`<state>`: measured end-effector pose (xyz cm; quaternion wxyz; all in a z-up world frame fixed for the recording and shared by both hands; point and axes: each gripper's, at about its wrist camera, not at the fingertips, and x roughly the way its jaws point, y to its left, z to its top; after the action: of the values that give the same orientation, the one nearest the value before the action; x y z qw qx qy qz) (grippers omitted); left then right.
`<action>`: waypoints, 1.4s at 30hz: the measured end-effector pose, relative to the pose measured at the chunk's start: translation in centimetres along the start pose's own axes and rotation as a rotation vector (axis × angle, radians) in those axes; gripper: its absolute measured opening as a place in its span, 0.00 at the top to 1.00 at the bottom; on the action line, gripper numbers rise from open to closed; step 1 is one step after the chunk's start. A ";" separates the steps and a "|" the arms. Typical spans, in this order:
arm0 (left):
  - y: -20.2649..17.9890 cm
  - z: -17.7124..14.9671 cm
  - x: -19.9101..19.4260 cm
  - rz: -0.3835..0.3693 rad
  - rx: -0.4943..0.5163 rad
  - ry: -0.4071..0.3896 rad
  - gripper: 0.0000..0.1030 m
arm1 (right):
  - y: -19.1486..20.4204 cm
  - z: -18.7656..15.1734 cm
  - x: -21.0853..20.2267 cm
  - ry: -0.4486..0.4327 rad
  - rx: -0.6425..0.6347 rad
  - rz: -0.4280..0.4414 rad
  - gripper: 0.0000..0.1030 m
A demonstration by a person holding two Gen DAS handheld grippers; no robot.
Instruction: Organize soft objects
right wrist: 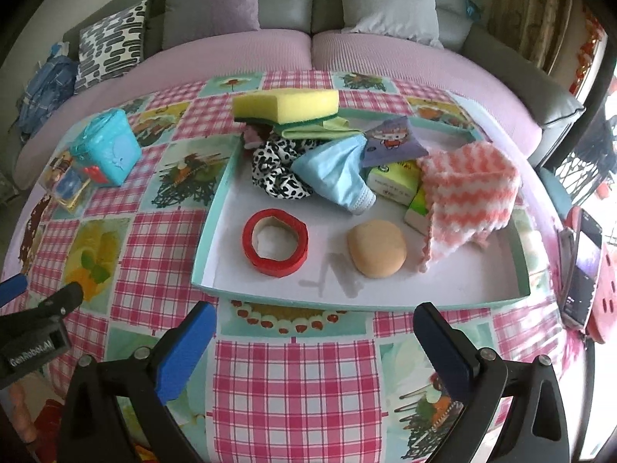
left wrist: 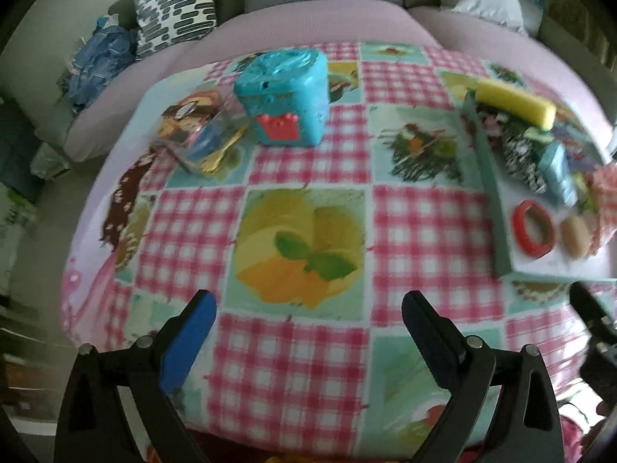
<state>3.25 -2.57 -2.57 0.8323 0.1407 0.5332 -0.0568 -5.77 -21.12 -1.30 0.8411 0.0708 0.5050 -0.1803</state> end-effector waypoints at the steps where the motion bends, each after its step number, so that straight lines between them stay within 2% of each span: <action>1: 0.0 -0.1 0.0 -0.005 0.000 0.000 0.06 | 0.0 0.0 -0.1 -0.003 -0.001 -0.003 0.00; 3: 0.1 -0.2 -0.1 -0.036 -0.005 -0.006 0.06 | 0.1 0.0 -0.2 -0.011 -0.004 -0.007 0.00; 10: 1.1 -0.5 -0.9 -0.057 -0.054 -0.046 0.06 | -0.1 -0.1 -0.4 -0.020 0.013 -0.015 0.00; 24: 1.8 -0.5 -0.2 -0.106 -0.101 -0.012 0.06 | -0.3 -0.2 -0.7 -0.035 0.024 -0.032 0.00; 42: 1.4 -0.5 -0.8 -0.068 -0.067 -0.045 0.06 | -0.1 -0.1 -0.5 -0.027 0.012 -0.036 0.00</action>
<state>2.80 -1.15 -1.79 0.8458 0.0933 0.5206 -0.0703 -6.14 -21.08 -0.94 0.8440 0.0646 0.4938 -0.1993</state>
